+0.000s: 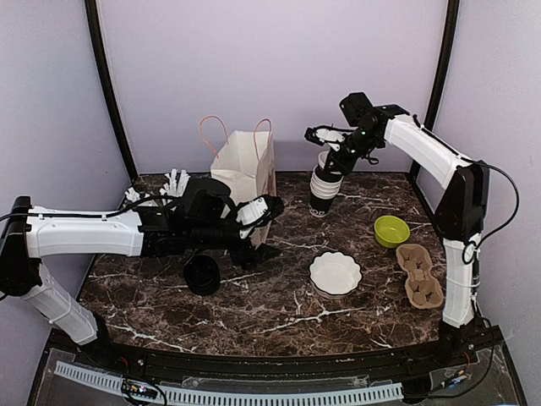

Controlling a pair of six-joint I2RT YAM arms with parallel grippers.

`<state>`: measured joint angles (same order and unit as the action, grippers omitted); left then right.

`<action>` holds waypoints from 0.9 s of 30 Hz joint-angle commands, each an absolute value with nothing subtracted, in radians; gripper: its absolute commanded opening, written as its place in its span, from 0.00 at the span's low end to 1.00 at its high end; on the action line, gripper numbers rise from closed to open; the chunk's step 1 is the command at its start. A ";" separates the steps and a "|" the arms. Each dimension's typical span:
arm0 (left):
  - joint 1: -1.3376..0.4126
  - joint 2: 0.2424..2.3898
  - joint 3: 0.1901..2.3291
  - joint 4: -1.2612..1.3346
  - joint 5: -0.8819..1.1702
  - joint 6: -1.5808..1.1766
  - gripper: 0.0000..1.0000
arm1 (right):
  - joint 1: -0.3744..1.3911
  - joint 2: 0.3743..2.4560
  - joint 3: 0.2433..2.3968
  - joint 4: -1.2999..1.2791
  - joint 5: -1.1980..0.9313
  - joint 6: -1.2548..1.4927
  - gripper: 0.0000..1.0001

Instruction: Pack the takeout coffee

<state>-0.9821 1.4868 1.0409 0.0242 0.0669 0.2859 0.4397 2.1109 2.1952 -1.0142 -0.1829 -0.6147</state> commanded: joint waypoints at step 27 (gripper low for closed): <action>-1.005 1.233 1.095 -0.073 -0.241 0.281 0.79 | 0.681 1.505 1.587 -0.992 -0.317 -0.645 0.00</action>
